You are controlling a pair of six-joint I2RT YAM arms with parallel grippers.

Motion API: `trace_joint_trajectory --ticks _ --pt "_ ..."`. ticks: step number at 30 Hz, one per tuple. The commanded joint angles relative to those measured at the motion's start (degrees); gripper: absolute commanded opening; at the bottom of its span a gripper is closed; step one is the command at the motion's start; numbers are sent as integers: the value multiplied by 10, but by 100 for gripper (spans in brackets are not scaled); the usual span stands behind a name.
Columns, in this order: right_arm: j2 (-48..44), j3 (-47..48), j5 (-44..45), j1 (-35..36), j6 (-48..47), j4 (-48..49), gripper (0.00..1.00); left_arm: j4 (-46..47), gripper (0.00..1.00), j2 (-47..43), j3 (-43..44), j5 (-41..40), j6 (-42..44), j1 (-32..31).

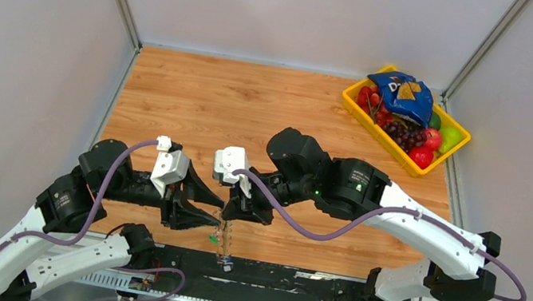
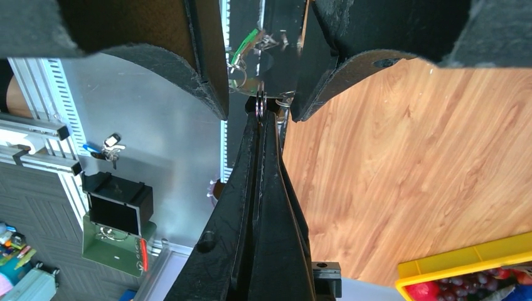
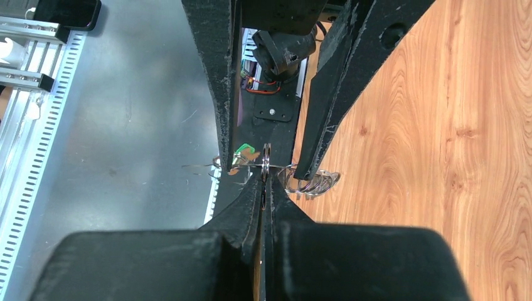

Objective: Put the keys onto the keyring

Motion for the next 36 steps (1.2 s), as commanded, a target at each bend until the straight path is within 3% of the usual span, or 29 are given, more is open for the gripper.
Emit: trace_joint_trajectory --ticks 1,6,13,31,36 --pt "4 32 1 -2 7 23 0 4 50 1 -4 -3 8 -1" --pt "6 34 -1 -2 7 22 0 5 48 -2 -5 -9 9 -1" --pt "2 32 1 -2 6 22 0 -11 37 2 -1 -15 15 -2" --pt "-13 7 3 -2 2 19 0 -8 36 -9 15 -31 13 -2" --pt "-14 4 5 -3 2 19 0 -9 31 -10 18 -33 13 -1"
